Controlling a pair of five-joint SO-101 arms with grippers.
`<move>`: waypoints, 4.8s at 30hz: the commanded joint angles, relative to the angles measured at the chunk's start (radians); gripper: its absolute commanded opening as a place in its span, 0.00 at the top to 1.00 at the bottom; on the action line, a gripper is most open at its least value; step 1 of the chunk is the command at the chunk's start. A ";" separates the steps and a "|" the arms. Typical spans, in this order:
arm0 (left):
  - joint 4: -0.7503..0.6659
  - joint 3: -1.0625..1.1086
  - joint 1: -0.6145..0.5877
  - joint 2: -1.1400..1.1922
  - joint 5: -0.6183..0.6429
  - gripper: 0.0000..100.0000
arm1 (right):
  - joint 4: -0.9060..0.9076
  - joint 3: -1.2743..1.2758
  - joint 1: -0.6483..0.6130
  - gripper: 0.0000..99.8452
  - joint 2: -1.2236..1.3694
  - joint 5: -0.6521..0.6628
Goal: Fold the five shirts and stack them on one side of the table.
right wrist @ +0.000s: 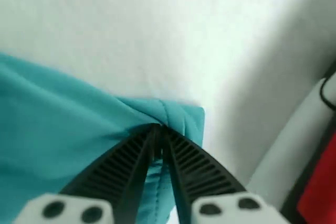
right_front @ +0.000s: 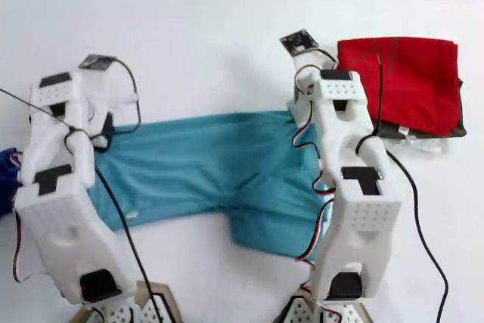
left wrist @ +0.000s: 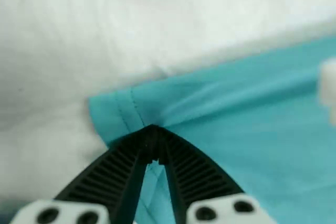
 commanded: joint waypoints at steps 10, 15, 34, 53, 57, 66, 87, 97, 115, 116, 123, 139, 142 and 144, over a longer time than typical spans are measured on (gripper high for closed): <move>0.436 -1.053 0.049 0.445 -0.005 0.97 | 0.160 -0.301 -0.053 0.98 -0.010 -0.009; 0.436 -1.027 0.054 0.345 0.008 0.97 | 0.340 -0.420 -0.050 0.98 -0.015 -0.002; -0.068 0.527 0.114 -0.580 -0.074 0.97 | -0.097 0.747 -0.170 0.98 -0.674 0.163; -0.330 0.848 0.037 -0.582 -0.072 0.97 | -0.081 0.819 -0.282 0.98 -0.762 0.295; -0.330 0.848 0.037 -0.582 -0.072 0.97 | -0.081 0.792 -0.308 0.98 -0.862 0.295; -0.330 0.849 0.037 -0.582 -0.072 0.97 | -0.194 0.895 -0.449 0.98 -0.786 0.301; -0.328 0.851 0.034 -0.582 -0.072 0.97 | -0.225 0.425 -0.019 0.98 -0.367 0.299; -0.328 0.851 0.034 -0.582 -0.072 0.97 | 0.081 0.463 -0.217 0.98 -0.622 0.295; -0.328 0.852 0.034 -0.582 -0.072 0.97 | -0.153 0.652 -0.392 0.98 -0.515 0.302; -0.328 0.852 0.034 -0.582 -0.072 0.97 | -0.131 0.652 -0.394 0.98 -0.513 0.302; -0.330 0.852 0.034 -0.582 -0.072 0.97 | 0.062 0.652 -0.461 0.98 -0.570 0.304; -0.330 0.852 0.032 -0.582 -0.071 0.97 | 0.243 0.655 -0.515 0.97 -0.785 0.293; -0.330 0.852 0.032 -0.582 -0.071 0.97 | 0.174 0.684 -0.519 0.88 -0.751 0.295; -0.330 0.852 0.032 -0.582 -0.071 0.97 | 0.139 0.692 -0.521 0.80 -0.702 0.302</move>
